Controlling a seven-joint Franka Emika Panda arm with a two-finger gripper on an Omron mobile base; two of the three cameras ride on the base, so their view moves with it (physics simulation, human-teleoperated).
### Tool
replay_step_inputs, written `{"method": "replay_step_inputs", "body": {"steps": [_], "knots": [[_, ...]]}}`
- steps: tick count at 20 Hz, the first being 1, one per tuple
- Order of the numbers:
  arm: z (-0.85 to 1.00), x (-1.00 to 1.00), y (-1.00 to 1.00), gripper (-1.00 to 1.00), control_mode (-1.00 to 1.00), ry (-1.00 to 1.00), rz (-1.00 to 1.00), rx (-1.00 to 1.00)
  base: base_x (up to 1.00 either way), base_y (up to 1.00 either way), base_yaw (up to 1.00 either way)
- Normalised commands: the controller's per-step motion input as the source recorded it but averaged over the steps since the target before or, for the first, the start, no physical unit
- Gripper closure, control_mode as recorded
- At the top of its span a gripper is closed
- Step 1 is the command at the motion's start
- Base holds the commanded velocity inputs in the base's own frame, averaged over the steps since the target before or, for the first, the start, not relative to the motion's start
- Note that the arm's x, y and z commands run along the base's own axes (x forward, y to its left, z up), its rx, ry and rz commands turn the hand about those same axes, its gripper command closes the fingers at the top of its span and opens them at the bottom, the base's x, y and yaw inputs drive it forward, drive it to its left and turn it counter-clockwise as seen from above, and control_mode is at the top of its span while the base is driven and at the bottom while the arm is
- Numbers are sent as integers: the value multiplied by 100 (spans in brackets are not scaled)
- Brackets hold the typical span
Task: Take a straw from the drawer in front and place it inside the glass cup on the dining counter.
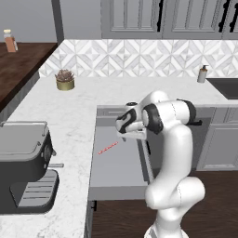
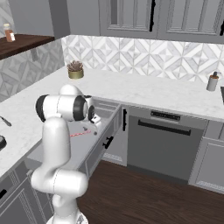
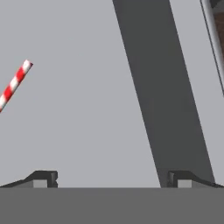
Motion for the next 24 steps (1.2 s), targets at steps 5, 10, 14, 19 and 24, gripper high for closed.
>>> {"method": "replay_step_inputs", "body": {"steps": [5,10,14,19,24], "knots": [[-45,0,-11,-100,-100,4,-6,-6,0,0,0],[-34,0,-49,-100,-100,0,-4,-3,0,0,0],[-26,-2,-84,-100,-100,0,-3,-2,0,0,0],[-11,-18,-100,-100,-100,-1,-1,0,0,0,0],[0,7,-2,-100,-100,0,0,0,0,0,0]]}}
